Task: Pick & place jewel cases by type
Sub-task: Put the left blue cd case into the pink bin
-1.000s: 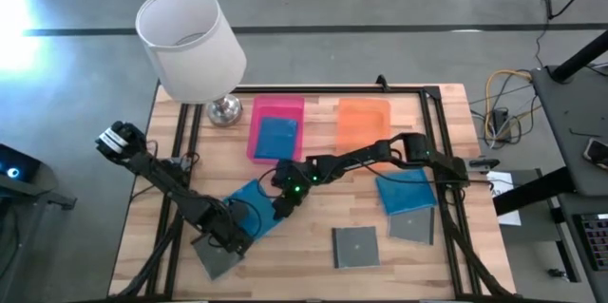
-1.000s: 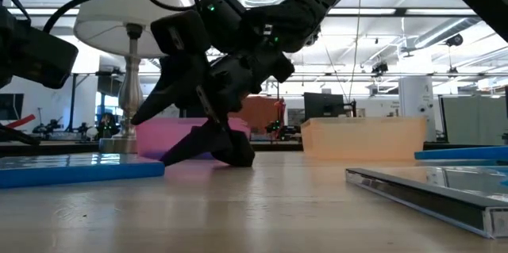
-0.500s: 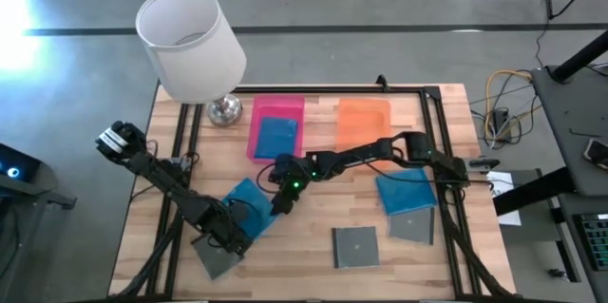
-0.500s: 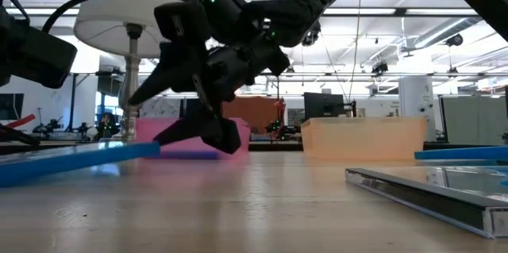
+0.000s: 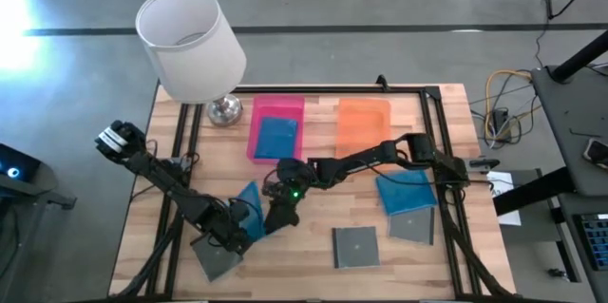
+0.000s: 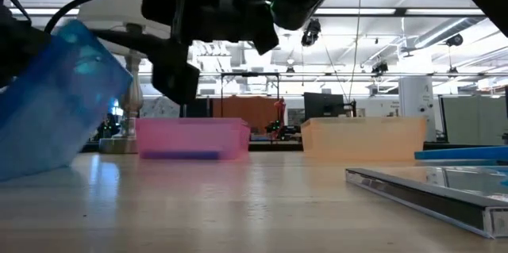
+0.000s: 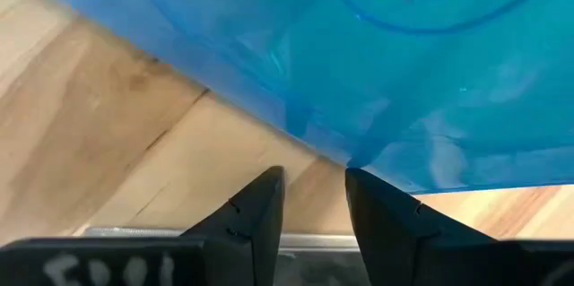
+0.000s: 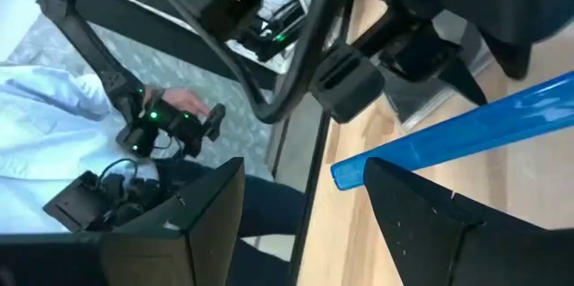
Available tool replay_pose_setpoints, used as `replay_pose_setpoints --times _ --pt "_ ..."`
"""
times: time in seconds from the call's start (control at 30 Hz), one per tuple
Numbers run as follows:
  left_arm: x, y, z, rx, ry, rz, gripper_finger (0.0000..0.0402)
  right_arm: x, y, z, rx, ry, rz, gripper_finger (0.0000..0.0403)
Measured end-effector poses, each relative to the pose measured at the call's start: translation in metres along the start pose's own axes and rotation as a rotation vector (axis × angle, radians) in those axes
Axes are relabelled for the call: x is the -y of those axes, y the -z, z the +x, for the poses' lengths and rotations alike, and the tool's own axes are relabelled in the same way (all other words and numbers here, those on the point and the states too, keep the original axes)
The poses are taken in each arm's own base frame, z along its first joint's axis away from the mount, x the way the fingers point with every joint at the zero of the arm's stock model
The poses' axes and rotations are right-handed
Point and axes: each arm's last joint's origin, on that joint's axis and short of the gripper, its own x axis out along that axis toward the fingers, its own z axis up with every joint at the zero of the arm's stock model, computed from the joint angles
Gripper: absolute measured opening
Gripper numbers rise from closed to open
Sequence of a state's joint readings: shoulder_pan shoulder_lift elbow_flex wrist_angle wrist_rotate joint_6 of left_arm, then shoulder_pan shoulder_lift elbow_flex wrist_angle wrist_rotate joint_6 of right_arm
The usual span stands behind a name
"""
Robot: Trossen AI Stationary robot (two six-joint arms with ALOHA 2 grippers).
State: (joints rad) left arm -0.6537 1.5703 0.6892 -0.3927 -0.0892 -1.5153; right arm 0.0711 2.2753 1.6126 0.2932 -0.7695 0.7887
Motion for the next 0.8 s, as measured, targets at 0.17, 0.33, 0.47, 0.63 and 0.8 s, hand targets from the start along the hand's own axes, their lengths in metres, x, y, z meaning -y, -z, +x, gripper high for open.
replay_pose_setpoints --times 0.17,0.33,0.47,0.63,0.8 --pt "-0.003 0.0 0.003 0.023 0.015 -0.042 0.0114 0.009 0.001 -0.001 -0.008 0.045 0.087 0.0224" --pt "-0.004 0.0 0.004 0.029 0.018 -0.055 0.0114 0.017 0.006 0.003 -0.017 0.064 0.128 0.0223" --pt "-0.005 0.0 0.005 0.029 0.019 -0.055 0.0114 0.017 0.007 0.005 0.012 0.101 0.123 0.0223" --pt "-0.006 0.0 0.005 0.029 0.019 -0.054 0.0114 0.017 0.011 0.01 0.025 0.123 0.131 0.0223" --pt "-0.006 0.0 0.005 0.03 0.023 -0.053 0.0114 0.019 0.016 0.017 0.063 0.161 0.21 0.0223"
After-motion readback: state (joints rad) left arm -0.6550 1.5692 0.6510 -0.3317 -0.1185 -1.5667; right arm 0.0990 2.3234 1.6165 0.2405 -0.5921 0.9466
